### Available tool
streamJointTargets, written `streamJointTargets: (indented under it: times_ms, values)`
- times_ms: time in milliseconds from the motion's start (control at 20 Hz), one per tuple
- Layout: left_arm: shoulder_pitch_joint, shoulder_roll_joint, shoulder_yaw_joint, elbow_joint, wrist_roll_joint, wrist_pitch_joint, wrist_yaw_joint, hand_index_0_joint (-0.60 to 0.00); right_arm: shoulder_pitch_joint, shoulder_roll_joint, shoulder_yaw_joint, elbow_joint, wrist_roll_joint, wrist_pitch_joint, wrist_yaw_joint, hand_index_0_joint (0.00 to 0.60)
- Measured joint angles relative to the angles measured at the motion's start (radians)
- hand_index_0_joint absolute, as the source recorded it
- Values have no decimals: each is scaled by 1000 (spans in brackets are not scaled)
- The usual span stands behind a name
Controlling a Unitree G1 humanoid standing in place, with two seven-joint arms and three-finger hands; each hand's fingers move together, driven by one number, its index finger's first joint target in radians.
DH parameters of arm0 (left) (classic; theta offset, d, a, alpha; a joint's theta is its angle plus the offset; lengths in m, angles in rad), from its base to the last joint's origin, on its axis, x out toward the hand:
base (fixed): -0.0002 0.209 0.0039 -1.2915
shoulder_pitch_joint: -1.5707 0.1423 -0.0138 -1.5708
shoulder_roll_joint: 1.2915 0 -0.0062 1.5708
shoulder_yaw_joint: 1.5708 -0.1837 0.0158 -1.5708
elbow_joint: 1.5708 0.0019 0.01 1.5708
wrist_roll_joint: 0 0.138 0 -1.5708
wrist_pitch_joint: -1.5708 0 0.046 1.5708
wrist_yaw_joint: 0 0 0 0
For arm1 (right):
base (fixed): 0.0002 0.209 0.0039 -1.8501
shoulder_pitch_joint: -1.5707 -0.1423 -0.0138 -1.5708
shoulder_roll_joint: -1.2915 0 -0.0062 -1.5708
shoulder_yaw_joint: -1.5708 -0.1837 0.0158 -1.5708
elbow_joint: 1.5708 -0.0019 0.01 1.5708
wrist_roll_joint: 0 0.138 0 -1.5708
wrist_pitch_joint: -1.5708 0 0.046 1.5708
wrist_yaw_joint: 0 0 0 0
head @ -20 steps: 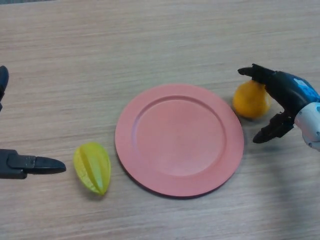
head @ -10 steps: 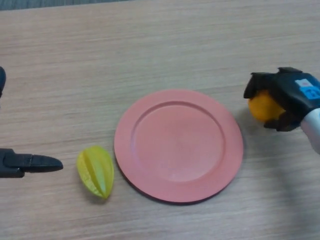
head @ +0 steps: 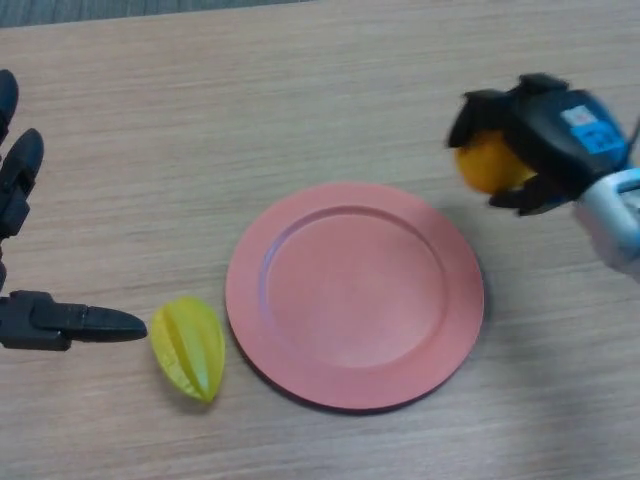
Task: Pick up the yellow pear and place it on the plate
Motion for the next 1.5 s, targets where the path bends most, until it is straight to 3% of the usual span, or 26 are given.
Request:
streamJointTargets:
  times_ms: [50, 100, 200, 250, 300, 350, 450, 600, 750, 850, 900, 950, 1100, 1150, 1250, 1350, 1500]
  values:
    - [0, 0, -1, -1, -4, 0, 0, 0, 37, 28, -7, -69, 31, 16, 66, 600]
    - [1, 1, 1, -1, -23, 1, 0, 0, 103, 68, -10, -188, 128, 53, 182, 600]
    - [0, 1, 1, -2, -23, 2, 0, 0, 193, 129, -4, -380, 238, 163, 296, 600]
    - [0, 2, 2, -2, -23, 4, 0, 0, 219, 131, 16, -435, 247, 179, 307, 600]
    - [0, 3, 3, -2, -23, 9, 0, 0, 265, 133, 64, -541, 438, 299, 393, 600]
    - [-1, 5, 4, -2, -23, 12, 0, 0, 298, 148, 82, -616, 550, 408, 431, 600]
    - [0, 5, 5, -3, -23, 13, -1, 0, 370, 159, 154, -752, 700, 584, 428, 600]
    - [6, 5, 5, -7, -23, 15, -1, 0, 392, 162, 217, -712, 694, 577, 421, 600]
    - [26, 2, 6, -18, -23, 16, -14, 0, 394, 161, 219, -703, 768, 577, 330, 600]
    - [38, 0, 7, -33, -23, 24, -18, 0, 408, 161, 226, -725, 774, 597, 322, 600]
    - [39, 0, 12, -44, -34, 33, -23, 0, 414, 161, 247, -725, 804, 602, 317, 550]
    - [39, 0, 14, -47, -44, 34, -28, 0, 416, 161, 260, -725, 804, 602, 317, 450]
    - [47, 0, 20, -57, -38, 35, -30, 0, 423, 161, 262, -757, 788, 650, 317, 49]
    - [58, -2, 21, -67, -35, 35, -38, 0, 429, 161, 262, -779, 742, 672, 317, 0]
    - [74, -8, 22, -94, -16, 35, -76, 0, 433, 160, 258, -803, 726, 687, 317, 0]
    - [71, -32, 40, -117, -21, 56, -77, 0, 451, 160, 258, -890, 729, 723, 324, 0]
    - [72, -33, 50, -144, -21, 63, -76, 0, 467, 160, 255, -968, 732, 791, 326, 0]
